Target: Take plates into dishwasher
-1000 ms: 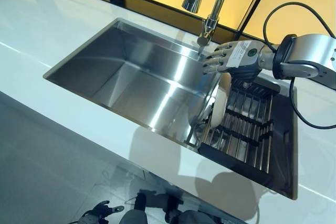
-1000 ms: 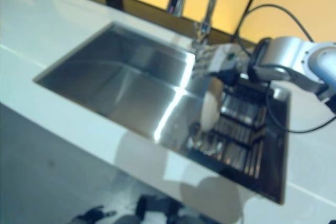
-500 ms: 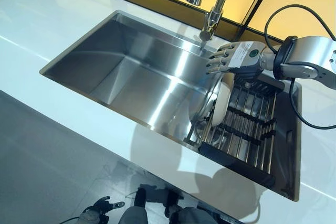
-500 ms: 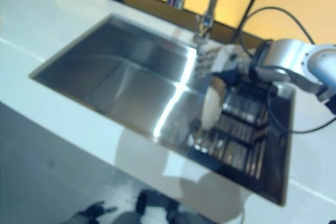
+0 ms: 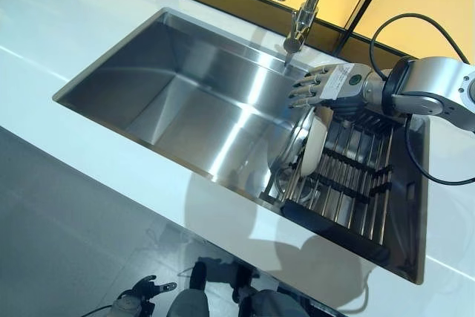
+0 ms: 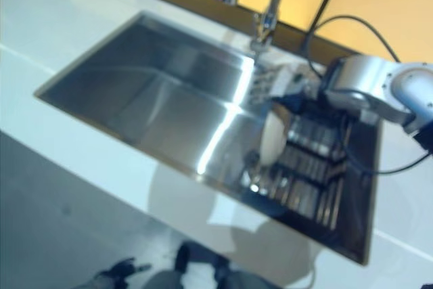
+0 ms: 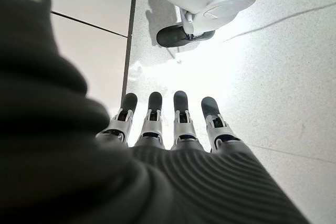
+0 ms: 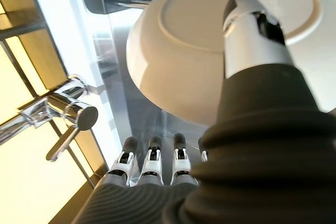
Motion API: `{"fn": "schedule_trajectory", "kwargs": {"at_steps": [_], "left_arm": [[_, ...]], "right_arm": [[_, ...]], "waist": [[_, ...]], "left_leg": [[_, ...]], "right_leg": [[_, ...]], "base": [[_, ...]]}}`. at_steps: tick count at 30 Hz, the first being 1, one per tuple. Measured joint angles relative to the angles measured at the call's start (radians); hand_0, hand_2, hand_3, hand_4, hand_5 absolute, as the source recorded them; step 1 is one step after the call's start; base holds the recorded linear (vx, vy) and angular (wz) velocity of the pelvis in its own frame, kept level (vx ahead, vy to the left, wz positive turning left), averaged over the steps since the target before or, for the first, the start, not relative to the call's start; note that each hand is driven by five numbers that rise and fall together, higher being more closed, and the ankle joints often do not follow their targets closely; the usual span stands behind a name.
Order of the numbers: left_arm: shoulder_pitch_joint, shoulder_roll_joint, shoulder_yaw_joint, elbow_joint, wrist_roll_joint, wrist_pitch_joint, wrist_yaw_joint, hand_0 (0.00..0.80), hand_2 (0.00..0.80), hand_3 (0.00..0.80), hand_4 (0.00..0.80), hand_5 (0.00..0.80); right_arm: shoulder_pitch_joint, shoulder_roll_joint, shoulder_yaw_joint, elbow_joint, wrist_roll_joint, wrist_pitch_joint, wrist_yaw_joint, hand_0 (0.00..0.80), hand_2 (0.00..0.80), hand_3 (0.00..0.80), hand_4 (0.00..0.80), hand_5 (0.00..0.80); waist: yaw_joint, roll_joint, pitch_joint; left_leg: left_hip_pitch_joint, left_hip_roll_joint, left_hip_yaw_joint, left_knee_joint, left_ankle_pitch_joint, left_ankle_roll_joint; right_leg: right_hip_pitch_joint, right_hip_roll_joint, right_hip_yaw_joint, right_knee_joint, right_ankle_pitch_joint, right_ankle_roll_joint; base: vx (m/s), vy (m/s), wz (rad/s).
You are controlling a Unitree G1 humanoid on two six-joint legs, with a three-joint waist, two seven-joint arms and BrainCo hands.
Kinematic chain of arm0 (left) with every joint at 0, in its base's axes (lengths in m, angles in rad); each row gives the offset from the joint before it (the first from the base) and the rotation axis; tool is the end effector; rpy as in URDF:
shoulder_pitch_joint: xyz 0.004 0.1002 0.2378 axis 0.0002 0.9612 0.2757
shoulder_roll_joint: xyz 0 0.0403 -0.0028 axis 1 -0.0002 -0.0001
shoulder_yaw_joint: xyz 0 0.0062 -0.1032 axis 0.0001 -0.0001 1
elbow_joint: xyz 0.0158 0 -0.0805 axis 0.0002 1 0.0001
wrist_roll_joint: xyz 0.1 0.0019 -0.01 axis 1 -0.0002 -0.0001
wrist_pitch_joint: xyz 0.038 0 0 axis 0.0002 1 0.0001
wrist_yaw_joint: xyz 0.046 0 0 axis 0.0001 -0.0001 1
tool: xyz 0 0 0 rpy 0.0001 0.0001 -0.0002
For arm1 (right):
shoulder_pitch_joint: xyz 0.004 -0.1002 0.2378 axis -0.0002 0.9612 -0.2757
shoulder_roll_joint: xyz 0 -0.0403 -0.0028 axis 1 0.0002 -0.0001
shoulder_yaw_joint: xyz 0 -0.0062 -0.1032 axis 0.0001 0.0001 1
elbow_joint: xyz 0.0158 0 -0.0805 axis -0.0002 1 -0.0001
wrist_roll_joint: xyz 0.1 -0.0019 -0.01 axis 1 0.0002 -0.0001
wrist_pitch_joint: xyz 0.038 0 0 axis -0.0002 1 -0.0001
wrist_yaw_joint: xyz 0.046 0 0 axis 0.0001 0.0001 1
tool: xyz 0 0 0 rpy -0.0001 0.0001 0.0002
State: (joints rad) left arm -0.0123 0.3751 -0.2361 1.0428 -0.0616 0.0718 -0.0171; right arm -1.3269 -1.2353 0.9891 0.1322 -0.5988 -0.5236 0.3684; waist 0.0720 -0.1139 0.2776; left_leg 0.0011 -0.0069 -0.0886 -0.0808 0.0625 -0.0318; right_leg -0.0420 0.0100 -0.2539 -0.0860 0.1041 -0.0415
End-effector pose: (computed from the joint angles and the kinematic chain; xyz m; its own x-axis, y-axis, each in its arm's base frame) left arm 0.1031 0.2543 -0.0942 0.4353 0.2116 -0.8751 0.1887 0.9289 0.3185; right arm 0.2797 -0.1942 0.2973 0.7452 0.5558 -0.3685 0.1912 -0.7075 -0.6804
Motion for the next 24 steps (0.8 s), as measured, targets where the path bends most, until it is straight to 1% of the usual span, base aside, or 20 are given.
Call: {"fn": "schedule_trajectory", "kwargs": {"at_steps": [17, 24], "left_arm": [[-0.015, 0.001, 0.0, -0.001, 0.0, 0.0, 0.001, 0.0, 0.0, 0.0, 0.0, 0.0], [-0.026, 0.006, 0.0, -0.003, 0.0, 0.0, 0.001, 0.0, 0.0, 0.0, 0.0, 0.0]], "right_arm": [[0.0, 0.01, 0.0, 0.0, 0.0, 0.018, -0.001, 0.0, 0.0, 0.0, 0.0, 0.0], [0.0, 0.01, 0.0, 0.0, 0.0, 0.018, 0.012, 0.0, 0.0, 0.0, 0.0, 0.0]], "waist": [[0.003, -0.002, 0.006], [0.002, -0.005, 0.023]], "left_leg": [[-0.021, 0.002, 0.0, 0.003, 0.004, -0.004], [-0.028, 0.004, 0.0, 0.003, 0.01, -0.007]], "right_leg": [[-0.015, 0.002, -0.008, 0.0, 0.0, 0.0], [-0.018, 0.003, -0.016, 0.0, 0.0, 0.0]], "base": [[-0.002, 0.0, 0.02], [0.0, 0.003, 0.02]]}}
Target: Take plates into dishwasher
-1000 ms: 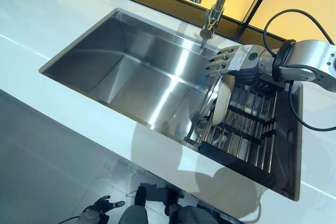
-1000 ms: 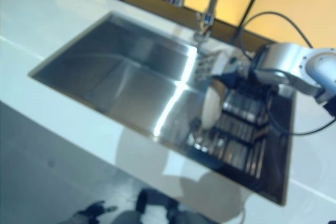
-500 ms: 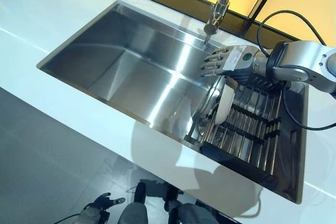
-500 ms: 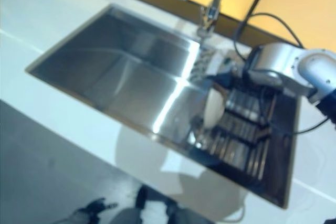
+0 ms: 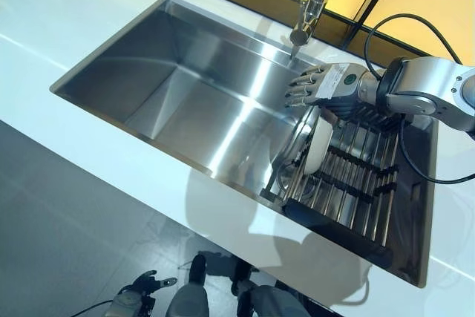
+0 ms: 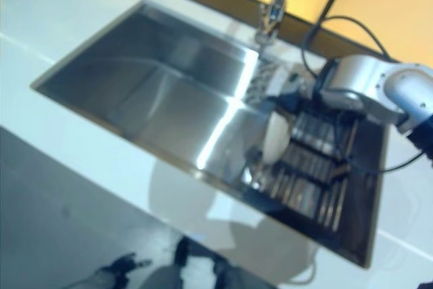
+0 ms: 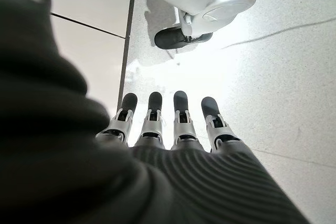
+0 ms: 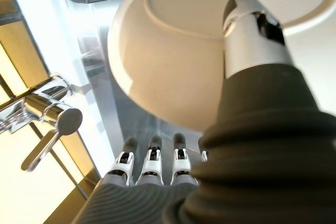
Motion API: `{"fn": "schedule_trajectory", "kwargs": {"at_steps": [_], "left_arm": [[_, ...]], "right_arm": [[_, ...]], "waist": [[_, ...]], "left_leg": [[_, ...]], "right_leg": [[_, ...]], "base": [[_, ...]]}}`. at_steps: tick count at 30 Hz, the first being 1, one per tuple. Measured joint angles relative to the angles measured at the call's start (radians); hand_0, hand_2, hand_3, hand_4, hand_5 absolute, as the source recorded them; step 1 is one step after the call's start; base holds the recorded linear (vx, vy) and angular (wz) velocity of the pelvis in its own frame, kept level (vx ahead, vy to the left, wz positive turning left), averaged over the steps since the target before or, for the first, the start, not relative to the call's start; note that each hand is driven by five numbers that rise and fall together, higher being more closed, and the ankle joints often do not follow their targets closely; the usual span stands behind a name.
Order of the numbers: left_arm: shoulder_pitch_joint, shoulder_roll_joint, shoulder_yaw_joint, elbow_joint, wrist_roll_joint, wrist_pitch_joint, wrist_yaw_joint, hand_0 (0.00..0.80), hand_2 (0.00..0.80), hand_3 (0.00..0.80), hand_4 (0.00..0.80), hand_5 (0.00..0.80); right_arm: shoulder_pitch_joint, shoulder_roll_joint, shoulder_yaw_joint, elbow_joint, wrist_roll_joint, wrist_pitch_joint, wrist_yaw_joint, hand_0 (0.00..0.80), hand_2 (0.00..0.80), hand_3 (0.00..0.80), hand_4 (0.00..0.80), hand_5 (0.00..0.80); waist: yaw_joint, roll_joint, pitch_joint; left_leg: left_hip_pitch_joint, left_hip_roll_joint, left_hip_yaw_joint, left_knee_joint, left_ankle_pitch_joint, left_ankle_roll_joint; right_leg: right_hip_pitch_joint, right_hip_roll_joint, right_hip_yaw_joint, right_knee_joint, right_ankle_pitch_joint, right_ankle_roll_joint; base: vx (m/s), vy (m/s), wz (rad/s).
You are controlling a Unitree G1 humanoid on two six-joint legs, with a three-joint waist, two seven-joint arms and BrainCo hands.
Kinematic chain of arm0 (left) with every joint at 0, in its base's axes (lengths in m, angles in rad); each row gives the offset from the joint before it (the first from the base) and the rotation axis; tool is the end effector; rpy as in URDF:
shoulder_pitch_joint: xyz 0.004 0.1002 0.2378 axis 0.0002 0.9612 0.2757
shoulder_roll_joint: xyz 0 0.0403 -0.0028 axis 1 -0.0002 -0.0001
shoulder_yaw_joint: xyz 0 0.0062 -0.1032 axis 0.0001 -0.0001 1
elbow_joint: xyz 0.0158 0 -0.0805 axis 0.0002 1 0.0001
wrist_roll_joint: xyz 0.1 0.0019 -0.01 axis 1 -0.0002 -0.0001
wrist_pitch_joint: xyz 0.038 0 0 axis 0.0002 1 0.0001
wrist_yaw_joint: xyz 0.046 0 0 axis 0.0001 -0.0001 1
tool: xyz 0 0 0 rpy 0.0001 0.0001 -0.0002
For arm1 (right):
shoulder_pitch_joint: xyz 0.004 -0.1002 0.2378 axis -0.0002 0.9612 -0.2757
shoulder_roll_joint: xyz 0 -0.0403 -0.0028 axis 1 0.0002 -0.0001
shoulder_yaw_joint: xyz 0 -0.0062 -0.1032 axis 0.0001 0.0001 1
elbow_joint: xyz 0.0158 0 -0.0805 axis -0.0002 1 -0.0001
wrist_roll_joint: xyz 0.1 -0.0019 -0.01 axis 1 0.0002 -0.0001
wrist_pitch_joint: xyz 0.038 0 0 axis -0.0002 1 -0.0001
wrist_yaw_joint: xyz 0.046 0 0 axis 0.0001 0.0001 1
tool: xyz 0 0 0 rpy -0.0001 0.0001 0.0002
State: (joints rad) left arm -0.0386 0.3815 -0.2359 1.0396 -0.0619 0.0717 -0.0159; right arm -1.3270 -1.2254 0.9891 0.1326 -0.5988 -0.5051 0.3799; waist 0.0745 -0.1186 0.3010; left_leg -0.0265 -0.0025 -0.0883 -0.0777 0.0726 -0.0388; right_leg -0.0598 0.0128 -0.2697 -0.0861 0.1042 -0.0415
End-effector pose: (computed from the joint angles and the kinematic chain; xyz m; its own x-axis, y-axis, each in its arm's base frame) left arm 0.1131 0.2555 -0.0906 0.4619 0.2140 -0.8608 0.1862 0.9254 0.3300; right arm 0.2809 -0.1923 0.2971 0.7524 0.5476 -0.3660 0.1829 -0.7075 -0.6827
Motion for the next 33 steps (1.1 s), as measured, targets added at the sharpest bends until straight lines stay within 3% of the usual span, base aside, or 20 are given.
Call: {"fn": "schedule_trajectory", "kwargs": {"at_steps": [33], "left_arm": [[-0.006, 0.016, 0.0, -0.002, 0.0, -0.002, 0.001, 0.0, 0.0, 0.0, 0.0, 0.0]], "right_arm": [[0.046, -0.018, -0.005, 0.004, -0.002, 0.0, 0.005, 0.0, 0.0, 0.0, 0.0, 0.0]], "waist": [[-0.004, 0.0, 0.0]], "left_leg": [[0.002, 0.001, 0.001, -0.001, 0.001, 0.0]], "right_leg": [[0.001, 0.001, -0.001, 0.0, 0.0, 0.0]], "base": [[0.0, 0.0, 0.0]]}}
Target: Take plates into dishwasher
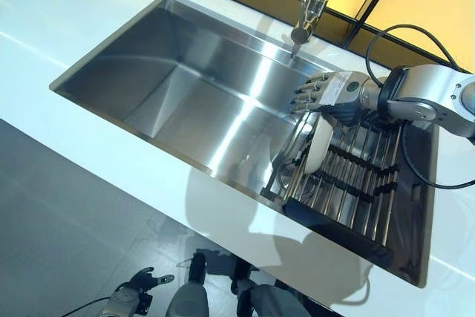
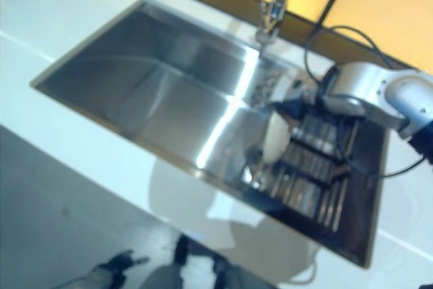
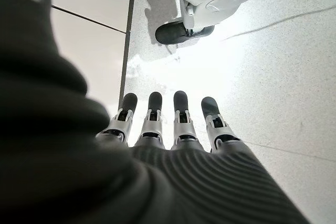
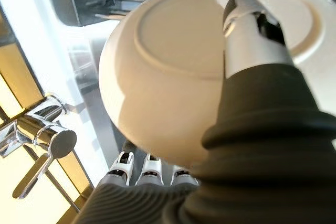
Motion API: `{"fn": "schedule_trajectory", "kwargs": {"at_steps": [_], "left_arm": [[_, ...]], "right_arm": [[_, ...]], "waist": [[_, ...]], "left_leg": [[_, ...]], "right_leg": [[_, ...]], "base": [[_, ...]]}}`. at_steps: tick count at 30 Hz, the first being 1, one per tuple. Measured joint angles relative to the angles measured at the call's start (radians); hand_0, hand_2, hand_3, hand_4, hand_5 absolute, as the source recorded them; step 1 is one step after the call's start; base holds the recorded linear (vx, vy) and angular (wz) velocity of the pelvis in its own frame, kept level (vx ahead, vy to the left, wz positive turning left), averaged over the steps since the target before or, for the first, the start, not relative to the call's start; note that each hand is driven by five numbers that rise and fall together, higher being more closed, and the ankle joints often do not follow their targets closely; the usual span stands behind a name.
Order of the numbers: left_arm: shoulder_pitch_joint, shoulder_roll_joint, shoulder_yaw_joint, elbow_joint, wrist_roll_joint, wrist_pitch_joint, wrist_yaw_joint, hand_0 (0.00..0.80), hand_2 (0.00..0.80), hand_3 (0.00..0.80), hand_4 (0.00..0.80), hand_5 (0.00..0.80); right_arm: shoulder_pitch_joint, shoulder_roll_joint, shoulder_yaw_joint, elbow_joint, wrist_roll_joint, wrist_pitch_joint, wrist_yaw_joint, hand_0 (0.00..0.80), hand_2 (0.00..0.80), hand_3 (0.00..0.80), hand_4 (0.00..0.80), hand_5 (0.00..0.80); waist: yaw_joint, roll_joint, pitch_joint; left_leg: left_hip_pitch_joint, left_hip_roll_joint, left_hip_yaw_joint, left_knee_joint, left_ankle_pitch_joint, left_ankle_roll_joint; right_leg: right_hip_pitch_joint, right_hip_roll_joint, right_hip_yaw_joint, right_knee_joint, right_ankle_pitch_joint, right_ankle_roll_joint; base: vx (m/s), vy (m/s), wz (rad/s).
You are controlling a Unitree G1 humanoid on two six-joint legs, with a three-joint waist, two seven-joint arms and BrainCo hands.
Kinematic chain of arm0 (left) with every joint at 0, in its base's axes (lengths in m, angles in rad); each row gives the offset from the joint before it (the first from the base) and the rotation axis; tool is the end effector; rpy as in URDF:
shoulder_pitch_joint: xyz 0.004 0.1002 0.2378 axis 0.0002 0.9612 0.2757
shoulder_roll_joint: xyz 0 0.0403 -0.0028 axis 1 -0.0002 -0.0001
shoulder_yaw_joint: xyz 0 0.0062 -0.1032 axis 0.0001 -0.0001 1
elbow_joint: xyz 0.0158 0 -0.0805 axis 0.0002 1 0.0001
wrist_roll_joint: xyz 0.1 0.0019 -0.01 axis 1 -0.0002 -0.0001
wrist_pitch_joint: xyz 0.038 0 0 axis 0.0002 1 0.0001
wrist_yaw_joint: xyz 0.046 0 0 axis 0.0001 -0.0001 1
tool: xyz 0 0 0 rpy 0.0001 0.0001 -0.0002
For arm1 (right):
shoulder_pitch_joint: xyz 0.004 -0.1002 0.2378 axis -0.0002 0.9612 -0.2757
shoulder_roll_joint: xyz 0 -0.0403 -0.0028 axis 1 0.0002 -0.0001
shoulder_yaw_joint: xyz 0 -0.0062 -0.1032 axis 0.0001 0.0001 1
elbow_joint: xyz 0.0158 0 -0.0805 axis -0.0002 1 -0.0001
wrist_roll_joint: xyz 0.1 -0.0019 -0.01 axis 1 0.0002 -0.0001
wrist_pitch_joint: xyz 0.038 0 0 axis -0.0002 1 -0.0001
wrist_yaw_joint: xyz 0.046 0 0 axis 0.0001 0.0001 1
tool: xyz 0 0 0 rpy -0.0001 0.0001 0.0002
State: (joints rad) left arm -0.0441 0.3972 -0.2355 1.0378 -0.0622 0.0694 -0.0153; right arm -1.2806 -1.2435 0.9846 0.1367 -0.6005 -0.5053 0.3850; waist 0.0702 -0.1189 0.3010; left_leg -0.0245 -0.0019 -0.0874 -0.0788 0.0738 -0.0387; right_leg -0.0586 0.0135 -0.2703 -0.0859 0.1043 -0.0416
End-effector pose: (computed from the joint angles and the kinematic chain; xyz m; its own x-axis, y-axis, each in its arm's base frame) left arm 0.1155 0.2604 -0.0880 0.4704 0.2263 -0.8529 0.1844 0.9200 0.3458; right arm 0.2811 -0.2007 0.2871 0.7574 0.5176 -0.3979 0.1308 -0.7175 -0.6842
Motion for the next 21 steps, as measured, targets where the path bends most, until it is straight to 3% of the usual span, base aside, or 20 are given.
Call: {"fn": "schedule_trajectory", "kwargs": {"at_steps": [15, 17, 18, 19, 21], "left_arm": [[0.0, 0.0, 0.0, 0.0, -0.012, -0.014, 0.0, 0.0, 0.0, 0.0, 0.0, 0.0], [0.0, 0.0, 0.0, 0.0, -0.012, -0.015, 0.0, 0.0, 0.0, 0.0, 0.0, 0.0], [0.0, 0.0, 0.0, 0.0, -0.012, -0.015, 0.0, 0.0, 0.0, 0.0, 0.0, 0.0], [0.0, 0.0, 0.0, 0.0, -0.012, -0.015, 0.0, 0.0, 0.0, 0.0, 0.0, 0.0], [0.0, 0.0, 0.0, 0.0, -0.012, -0.015, 0.0, 0.0, 0.0, 0.0, 0.0, 0.0]], "right_arm": [[0.02, -0.021, -0.007, 0.002, -0.017, 0.0, -0.005, 0.0, 0.0, 0.0, 0.0, 0.0], [0.028, -0.022, -0.008, 0.002, -0.017, 0.0, -0.006, 0.471, 0.471, 0.471, 0.471, 0.471], [0.029, -0.022, -0.008, 0.002, -0.017, 0.0, -0.009, 0.54, 0.54, 0.54, 0.54, 0.54], [0.029, -0.023, -0.008, 0.002, -0.017, 0.0, -0.014, 0.8, 0.8, 0.8, 0.8, 0.8], [0.029, -0.026, -0.01, 0.002, -0.016, 0.0, -0.016, 0.8, 0.8, 0.8, 0.8, 0.8]], "waist": [[0.0, 0.0, 0.0], [0.0, 0.0, 0.0], [0.0, 0.0, 0.0], [-0.001, 0.0, 0.0], [-0.001, 0.0, 0.0]], "left_leg": [[0.0, 0.0, 0.0, -0.001, 0.0, 0.0], [0.0, 0.0, 0.0, -0.001, 0.0, 0.0], [-0.001, 0.0, 0.0, -0.001, 0.0, 0.0], [-0.001, 0.0, 0.0, -0.001, 0.0, 0.0], [-0.001, 0.0, 0.0, -0.001, 0.0, 0.0]], "right_leg": [[0.0, 0.0, 0.0, 0.0, 0.0, 0.0], [-0.001, 0.0, 0.0, 0.0, 0.0, 0.0], [-0.001, 0.0, 0.0, 0.0, 0.0, 0.0], [-0.001, 0.0, 0.0, 0.0, 0.0, 0.0], [-0.001, 0.0, 0.0, 0.0, 0.0, 0.0]], "base": [[0.0, 0.0, 0.0], [0.0, 0.0, 0.0], [0.0, 0.0, 0.0], [0.0, 0.0, 0.0], [0.0, 0.0, 0.0]]}}
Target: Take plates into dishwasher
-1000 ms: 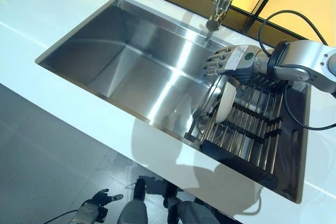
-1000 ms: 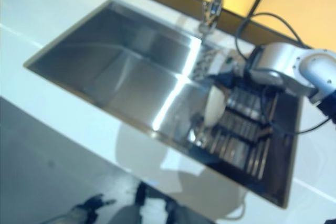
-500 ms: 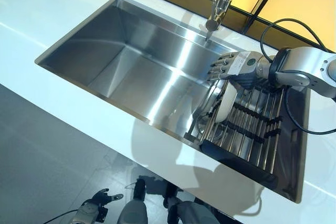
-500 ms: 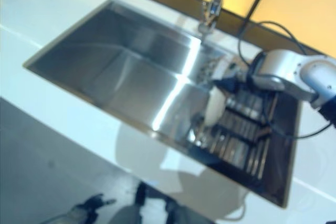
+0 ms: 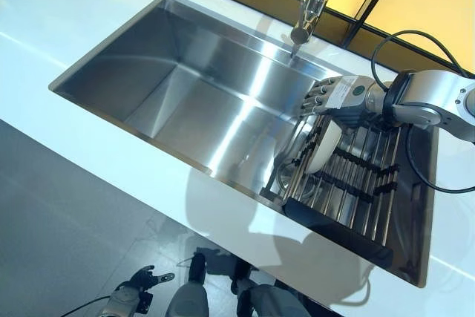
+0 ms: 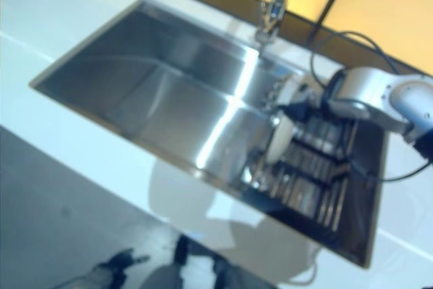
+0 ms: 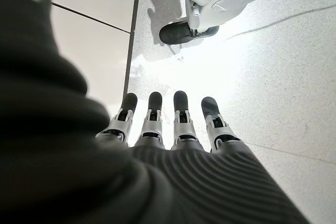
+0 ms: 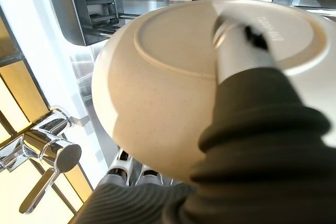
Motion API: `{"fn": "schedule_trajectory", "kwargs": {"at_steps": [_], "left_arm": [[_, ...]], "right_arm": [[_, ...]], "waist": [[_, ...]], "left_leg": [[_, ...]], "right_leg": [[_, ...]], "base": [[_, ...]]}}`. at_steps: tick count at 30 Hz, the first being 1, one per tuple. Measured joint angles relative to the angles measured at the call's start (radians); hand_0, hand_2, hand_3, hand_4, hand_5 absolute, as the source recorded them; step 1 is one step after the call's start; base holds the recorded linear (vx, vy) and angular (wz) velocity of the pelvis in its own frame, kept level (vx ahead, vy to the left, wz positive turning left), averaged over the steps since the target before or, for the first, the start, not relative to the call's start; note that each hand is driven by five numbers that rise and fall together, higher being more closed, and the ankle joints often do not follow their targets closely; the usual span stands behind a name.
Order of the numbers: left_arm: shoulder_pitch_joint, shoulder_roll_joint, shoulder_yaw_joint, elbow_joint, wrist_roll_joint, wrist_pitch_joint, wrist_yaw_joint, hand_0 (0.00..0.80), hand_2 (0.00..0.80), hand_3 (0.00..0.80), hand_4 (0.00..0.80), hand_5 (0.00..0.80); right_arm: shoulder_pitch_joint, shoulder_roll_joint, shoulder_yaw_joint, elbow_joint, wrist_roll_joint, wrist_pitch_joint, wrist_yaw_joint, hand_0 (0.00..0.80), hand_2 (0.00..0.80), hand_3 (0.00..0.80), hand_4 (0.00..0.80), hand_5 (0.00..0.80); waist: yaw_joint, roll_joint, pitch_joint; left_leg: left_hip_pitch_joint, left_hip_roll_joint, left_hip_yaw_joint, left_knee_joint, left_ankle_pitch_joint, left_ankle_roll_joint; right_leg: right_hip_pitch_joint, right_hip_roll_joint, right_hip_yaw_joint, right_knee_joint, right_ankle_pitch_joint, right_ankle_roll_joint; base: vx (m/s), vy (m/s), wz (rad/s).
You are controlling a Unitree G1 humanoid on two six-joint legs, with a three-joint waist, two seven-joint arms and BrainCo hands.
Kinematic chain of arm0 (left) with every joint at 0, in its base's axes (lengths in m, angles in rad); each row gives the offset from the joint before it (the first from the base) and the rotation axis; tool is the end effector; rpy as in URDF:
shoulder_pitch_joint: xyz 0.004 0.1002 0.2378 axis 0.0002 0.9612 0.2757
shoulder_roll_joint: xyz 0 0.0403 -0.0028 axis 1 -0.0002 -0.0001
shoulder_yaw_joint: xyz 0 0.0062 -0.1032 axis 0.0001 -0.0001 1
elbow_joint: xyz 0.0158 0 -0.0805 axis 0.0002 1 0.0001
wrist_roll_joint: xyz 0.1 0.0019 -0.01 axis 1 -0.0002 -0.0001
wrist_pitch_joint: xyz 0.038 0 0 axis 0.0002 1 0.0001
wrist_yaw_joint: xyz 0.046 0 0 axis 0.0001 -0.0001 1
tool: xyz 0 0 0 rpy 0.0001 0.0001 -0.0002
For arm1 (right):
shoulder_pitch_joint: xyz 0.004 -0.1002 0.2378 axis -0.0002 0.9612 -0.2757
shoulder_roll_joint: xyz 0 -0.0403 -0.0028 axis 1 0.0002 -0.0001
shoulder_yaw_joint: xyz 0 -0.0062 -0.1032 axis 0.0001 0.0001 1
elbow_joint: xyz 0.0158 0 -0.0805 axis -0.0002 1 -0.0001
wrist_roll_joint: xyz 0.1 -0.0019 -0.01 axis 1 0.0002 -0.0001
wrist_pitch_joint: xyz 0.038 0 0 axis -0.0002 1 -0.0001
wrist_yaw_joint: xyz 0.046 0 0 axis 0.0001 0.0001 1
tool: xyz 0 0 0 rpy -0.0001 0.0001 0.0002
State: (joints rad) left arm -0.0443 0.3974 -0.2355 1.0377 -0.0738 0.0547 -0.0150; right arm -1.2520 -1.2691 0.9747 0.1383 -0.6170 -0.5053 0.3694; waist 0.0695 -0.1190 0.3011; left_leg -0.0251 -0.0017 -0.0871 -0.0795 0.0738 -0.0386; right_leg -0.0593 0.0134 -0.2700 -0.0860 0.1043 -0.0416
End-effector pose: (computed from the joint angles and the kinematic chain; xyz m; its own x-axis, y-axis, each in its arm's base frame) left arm 0.1161 0.2602 -0.0877 0.4834 0.2213 -0.8470 0.1748 0.9236 0.3411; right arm 0.2797 -0.2092 0.2835 0.7712 0.4951 -0.4001 0.1134 -0.7253 -0.6790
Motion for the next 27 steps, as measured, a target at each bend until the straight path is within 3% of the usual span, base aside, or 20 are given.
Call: {"fn": "schedule_trajectory", "kwargs": {"at_steps": [27], "left_arm": [[-0.002, 0.0, 0.0, 0.0, 0.0, -0.001, 0.0, 0.0, 0.0, 0.0, 0.0, 0.0]], "right_arm": [[0.037, -0.024, -0.025, 0.027, -0.033, -0.004, -0.025, 0.8, 0.8, 0.8, 0.8, 0.8]], "waist": [[-0.003, -0.005, 0.004]], "left_leg": [[0.004, 0.0, 0.009, -0.003, 0.0, 0.0]], "right_leg": [[-0.006, 0.001, 0.008, 0.0, 0.0, 0.0]], "base": [[0.0, 0.009, 0.0]]}}
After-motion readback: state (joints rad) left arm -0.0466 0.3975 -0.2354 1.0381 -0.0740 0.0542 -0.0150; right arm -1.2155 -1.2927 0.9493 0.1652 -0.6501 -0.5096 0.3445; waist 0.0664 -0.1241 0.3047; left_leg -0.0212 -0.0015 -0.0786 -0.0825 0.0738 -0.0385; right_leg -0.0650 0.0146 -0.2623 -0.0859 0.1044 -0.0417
